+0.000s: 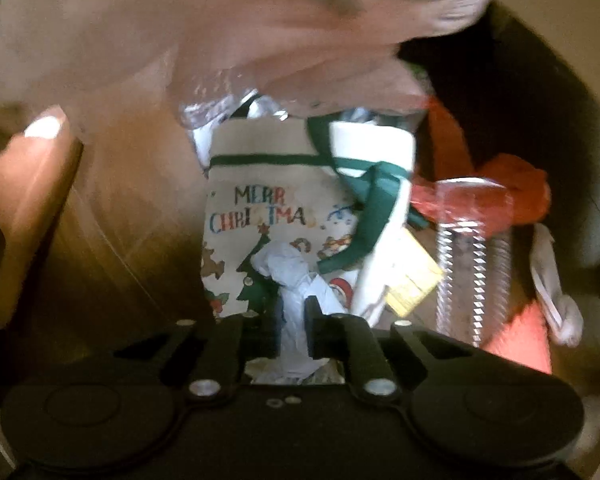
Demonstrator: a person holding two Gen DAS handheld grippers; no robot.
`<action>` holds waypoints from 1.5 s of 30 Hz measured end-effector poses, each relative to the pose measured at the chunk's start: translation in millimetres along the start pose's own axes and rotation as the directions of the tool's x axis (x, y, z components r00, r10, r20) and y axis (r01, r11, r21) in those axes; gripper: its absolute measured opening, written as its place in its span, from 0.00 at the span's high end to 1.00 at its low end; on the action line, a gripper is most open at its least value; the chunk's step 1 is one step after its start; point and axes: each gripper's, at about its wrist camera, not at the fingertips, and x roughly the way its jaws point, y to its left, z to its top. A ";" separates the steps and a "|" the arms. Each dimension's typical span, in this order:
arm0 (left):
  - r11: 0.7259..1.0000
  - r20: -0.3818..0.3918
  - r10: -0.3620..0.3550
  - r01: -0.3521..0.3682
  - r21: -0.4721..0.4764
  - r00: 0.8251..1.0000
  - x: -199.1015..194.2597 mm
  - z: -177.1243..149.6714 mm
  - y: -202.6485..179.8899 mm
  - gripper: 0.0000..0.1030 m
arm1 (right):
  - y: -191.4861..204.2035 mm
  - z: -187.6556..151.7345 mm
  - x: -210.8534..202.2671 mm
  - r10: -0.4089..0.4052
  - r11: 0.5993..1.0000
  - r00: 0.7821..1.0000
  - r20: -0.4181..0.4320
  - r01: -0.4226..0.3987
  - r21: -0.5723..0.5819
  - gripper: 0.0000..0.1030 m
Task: Collect trash
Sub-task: 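Grasp the pink mesh puff with left tool while right tool grasps white tissue, then carry the pink puff and white tissue up to the teal wastebasket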
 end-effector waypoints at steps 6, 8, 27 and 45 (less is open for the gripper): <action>0.999 0.052 -0.027 0.024 0.045 0.998 -19.5 -5.0 -11.7 0.76 | -13.0 6.3 -58.6 -0.045 0.995 0.998 0.053 0.041 0.092 0.91; 0.997 0.068 -0.037 0.032 0.077 0.997 -25.0 -10.0 -19.9 0.76 | -20.7 8.2 -78.7 -0.066 0.991 0.995 0.073 0.057 0.120 0.91; 0.936 0.347 -0.223 0.101 0.337 0.911 -163.6 -117.6 -75.1 0.76 | -57.3 -51.4 -327.3 -0.342 0.879 0.871 0.352 0.164 0.448 0.91; 0.836 0.459 -0.322 0.021 0.548 0.828 -278.9 -201.1 -212.6 0.77 | -149.4 -177.1 -502.9 -0.593 0.720 0.608 0.528 0.109 0.685 0.91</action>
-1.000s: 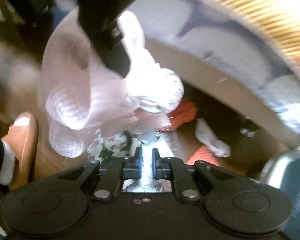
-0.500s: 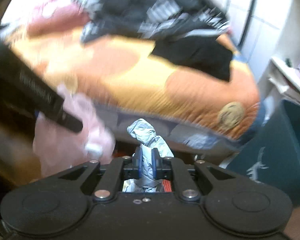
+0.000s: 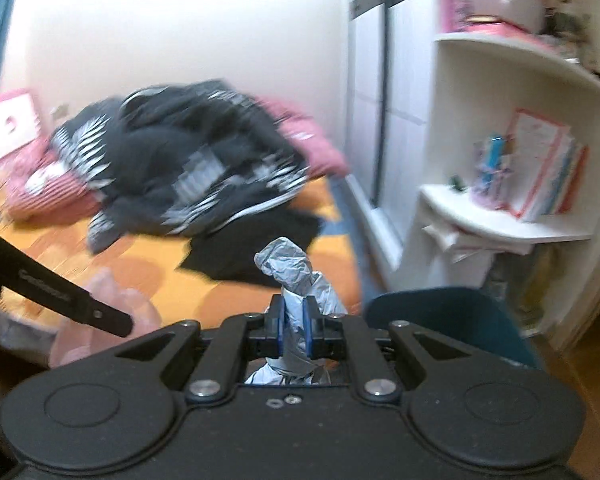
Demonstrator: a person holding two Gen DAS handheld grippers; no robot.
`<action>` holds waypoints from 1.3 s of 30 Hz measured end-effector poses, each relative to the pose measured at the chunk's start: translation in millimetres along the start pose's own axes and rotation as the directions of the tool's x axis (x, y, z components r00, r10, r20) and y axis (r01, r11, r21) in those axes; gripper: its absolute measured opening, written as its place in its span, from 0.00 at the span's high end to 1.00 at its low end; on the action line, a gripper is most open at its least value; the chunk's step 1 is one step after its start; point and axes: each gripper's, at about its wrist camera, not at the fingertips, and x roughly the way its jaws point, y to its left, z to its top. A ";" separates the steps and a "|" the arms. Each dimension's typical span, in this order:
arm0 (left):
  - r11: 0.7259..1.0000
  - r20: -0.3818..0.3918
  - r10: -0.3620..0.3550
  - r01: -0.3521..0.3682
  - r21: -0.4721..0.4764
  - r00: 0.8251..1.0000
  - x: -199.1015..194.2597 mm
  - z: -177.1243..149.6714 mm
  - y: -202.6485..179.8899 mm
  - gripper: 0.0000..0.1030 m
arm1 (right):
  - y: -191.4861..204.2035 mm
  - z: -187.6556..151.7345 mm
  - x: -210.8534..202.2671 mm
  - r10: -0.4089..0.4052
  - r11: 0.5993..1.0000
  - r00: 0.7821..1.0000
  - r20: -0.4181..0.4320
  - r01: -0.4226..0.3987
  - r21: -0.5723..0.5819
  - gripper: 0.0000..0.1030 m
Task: Collect trash
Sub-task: 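Carry the pink puff and white tissue up to the teal wastebasket, then open both tools to drop the puff and tissue into the wastebasket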
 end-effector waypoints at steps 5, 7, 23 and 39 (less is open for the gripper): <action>0.996 0.034 -0.031 0.028 0.085 0.999 5.2 43.3 -64.9 0.77 | -55.4 4.7 3.5 -0.087 0.995 0.996 0.030 0.086 0.046 0.91; 0.992 0.039 -0.052 0.047 0.119 0.998 10.6 56.8 -90.9 0.77 | -75.8 2.0 8.0 -0.119 0.991 0.993 0.026 0.117 0.069 0.91; 0.940 -0.057 -0.085 0.099 0.327 0.995 139.7 88.5 -230.4 0.77 | -163.2 -51.7 63.6 -0.180 0.943 0.976 -0.121 0.206 0.261 0.91; 0.943 -0.207 -0.025 0.091 0.319 0.978 223.7 72.3 -235.2 0.73 | -173.8 -87.1 88.6 -0.123 0.928 0.967 -0.225 0.192 0.320 0.76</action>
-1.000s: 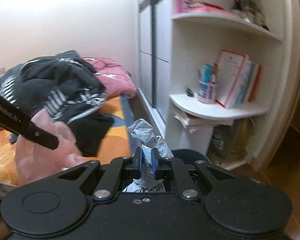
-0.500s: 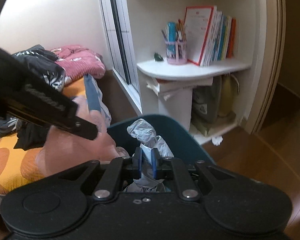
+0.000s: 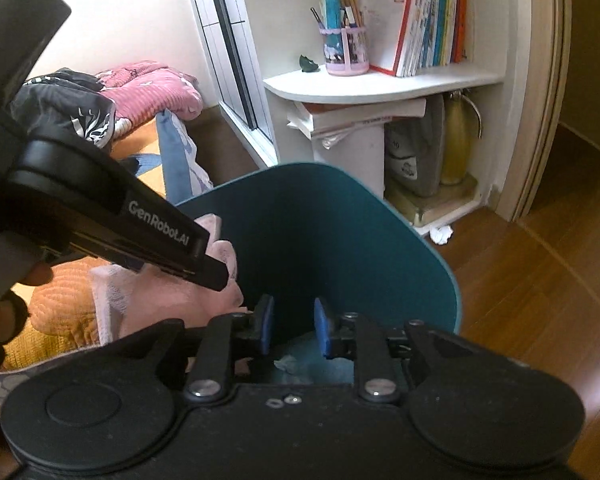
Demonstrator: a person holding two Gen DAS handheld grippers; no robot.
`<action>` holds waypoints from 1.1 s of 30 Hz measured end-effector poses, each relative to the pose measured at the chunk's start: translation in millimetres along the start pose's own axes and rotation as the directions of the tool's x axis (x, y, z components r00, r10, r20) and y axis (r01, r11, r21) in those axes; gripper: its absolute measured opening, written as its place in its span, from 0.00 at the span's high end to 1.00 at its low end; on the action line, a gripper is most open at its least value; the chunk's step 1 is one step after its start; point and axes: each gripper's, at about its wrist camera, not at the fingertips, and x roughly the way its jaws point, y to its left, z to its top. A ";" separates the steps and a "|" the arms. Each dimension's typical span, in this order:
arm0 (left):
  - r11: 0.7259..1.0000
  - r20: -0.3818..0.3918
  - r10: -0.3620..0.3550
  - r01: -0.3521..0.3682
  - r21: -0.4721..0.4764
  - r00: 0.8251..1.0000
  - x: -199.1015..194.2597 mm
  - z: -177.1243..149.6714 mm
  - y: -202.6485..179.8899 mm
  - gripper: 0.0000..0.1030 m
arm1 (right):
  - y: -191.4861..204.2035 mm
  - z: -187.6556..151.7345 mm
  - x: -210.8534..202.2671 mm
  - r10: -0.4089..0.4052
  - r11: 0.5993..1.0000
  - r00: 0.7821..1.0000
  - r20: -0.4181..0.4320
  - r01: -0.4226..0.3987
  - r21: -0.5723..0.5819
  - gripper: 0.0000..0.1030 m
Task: Collect trash
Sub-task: 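Open both tools to drop the puff and tissue into the wastebasket, then move both tools back down toward the trash under the bed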
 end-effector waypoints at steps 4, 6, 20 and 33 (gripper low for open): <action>0.999 0.003 -0.018 0.018 -0.032 1.000 -0.5 -3.6 2.7 0.32 | 0.7 -3.1 -8.4 0.009 1.000 1.000 0.009 -0.009 0.004 0.62; 0.999 0.026 -0.019 0.020 -0.037 0.999 -5.1 -4.9 3.3 0.31 | 0.6 -4.3 -13.2 0.010 1.000 1.000 0.016 -0.010 0.011 0.62; 0.999 0.084 -0.018 0.020 -0.025 0.996 -60.1 -33.6 13.5 0.31 | 14.0 -4.0 -58.7 0.011 1.000 1.000 0.018 -0.011 0.004 0.53; 0.996 0.188 -0.030 0.045 -0.075 0.982 -154.6 -86.4 52.8 0.31 | 69.5 1.3 -122.3 0.071 0.995 0.996 0.058 -0.067 -0.071 0.53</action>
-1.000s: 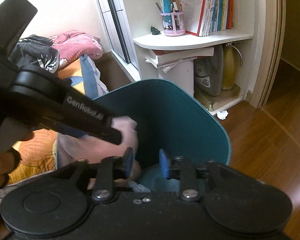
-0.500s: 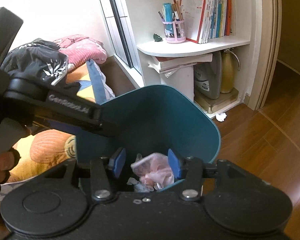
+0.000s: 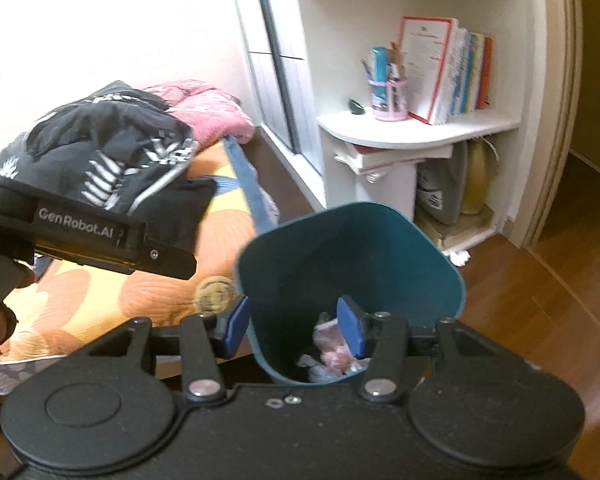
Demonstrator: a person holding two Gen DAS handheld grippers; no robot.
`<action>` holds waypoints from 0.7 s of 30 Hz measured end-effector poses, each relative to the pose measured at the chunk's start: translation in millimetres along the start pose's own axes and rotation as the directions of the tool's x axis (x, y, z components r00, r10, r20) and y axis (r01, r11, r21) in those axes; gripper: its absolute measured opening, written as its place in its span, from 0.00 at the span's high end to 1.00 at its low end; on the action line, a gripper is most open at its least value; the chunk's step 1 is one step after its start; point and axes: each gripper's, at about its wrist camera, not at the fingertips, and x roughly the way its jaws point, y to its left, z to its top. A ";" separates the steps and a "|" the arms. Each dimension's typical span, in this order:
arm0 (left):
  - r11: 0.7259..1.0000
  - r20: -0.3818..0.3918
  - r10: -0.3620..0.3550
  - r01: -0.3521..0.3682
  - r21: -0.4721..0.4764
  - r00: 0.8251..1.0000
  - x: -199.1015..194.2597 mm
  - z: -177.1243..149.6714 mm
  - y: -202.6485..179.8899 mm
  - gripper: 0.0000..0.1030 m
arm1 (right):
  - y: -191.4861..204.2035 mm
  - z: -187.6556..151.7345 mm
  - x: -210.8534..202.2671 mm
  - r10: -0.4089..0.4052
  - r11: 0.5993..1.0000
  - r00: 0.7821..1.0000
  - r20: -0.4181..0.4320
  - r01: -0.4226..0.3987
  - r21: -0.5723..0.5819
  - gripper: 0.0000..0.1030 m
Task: Collect trash
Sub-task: 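Move both tools back down toward the trash under the bed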
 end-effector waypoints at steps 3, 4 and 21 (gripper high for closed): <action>1.000 0.030 0.005 -0.005 -0.013 1.000 -24.9 -9.7 12.7 0.31 | 18.3 2.6 -10.1 0.028 0.999 1.000 0.008 -0.028 -0.021 0.52; 1.000 0.037 0.008 -0.008 -0.015 0.999 -32.4 -13.0 16.6 0.31 | 24.9 3.6 -13.2 0.038 0.999 0.999 0.010 -0.038 -0.026 0.52; 0.984 0.145 0.157 -0.142 -0.110 0.977 -130.0 -98.0 112.9 0.16 | 137.2 -28.3 -17.2 0.248 0.959 0.966 -0.078 -0.256 -0.122 0.52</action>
